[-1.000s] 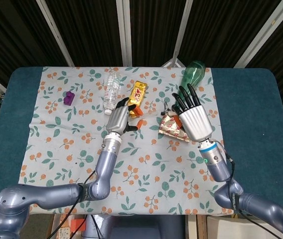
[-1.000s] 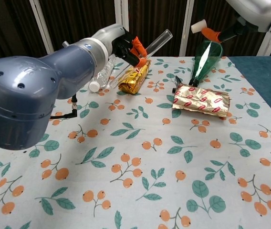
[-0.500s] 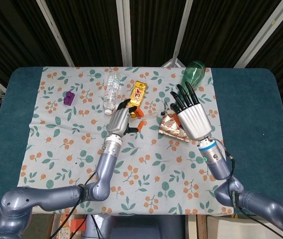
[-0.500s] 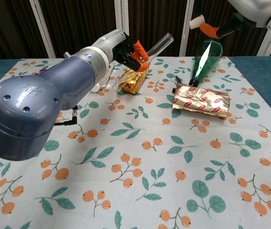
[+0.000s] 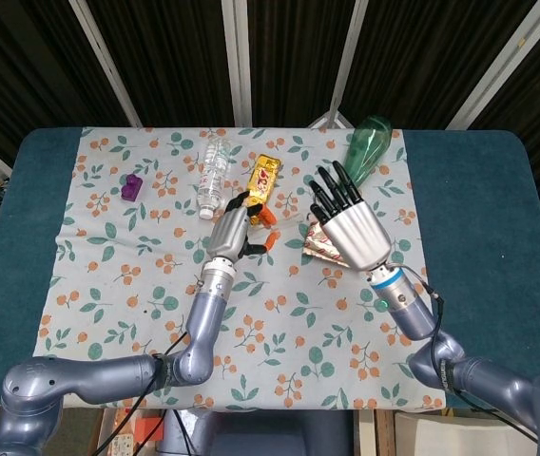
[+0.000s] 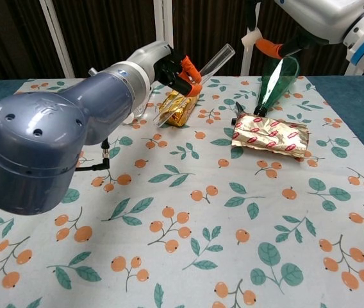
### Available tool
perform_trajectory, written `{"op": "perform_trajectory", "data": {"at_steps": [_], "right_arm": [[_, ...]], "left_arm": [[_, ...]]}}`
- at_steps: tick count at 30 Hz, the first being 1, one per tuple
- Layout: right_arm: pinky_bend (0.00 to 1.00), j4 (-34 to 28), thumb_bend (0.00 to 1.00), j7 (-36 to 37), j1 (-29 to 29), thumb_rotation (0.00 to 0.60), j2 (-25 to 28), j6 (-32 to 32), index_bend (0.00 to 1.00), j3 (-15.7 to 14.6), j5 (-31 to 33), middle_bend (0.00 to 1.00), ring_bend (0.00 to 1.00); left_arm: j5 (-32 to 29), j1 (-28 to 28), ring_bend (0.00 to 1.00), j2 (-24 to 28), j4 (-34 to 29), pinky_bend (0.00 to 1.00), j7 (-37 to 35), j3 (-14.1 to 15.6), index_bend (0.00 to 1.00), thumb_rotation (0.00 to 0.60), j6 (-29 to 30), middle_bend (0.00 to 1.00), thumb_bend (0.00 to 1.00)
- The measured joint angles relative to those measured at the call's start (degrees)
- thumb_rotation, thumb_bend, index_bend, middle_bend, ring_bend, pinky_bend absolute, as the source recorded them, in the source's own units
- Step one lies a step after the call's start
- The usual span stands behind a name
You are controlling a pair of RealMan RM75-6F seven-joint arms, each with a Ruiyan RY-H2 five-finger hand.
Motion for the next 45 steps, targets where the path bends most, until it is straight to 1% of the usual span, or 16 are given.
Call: {"op": "perform_trajectory", "data": {"at_steps": [14,23,33,45], "right_arm": [[0.0,1.7,0.43,-0.94,0.68,0.6,-1.95,0.02,0.69,0.11,1.38,0.27,0.1],[0.0,1.97,0.43,-0.91,0.87,0.6,-2.13,-0.02,0.69,-0.15,1.76,0.27,0.1],[0.0,1.93,0.43,-0.94,0.91,0.6,-2.23,0.17,0.69,-0.5,1.94,0.27,0.1],[0.0,0.93,0.43,-1.56,1.07,0.6,-1.66,0.22,0.69,-0.63,1.97,0.27,0.1]], "left_arm": [[-1.43,-0.03,0.06,0.05,-0.92,0.0,1.28,-0.4,0.55,0.6,0.01,0.49,0.6],[-1.74,-0.08,0.06,-0.36,-1.13,0.0,1.81,-0.21,0.55,0.6,0.29,0.49,0.6],[-1.95,-0.21,0.06,-0.72,-1.22,0.0,1.79,-0.7,0.55,0.6,0.61,0.49,0.6],[-2.04,0.03,0.06,-0.78,-1.49,0.0,1.85,-0.71,0.55,0.6,0.71,0.49,0.6]]}}
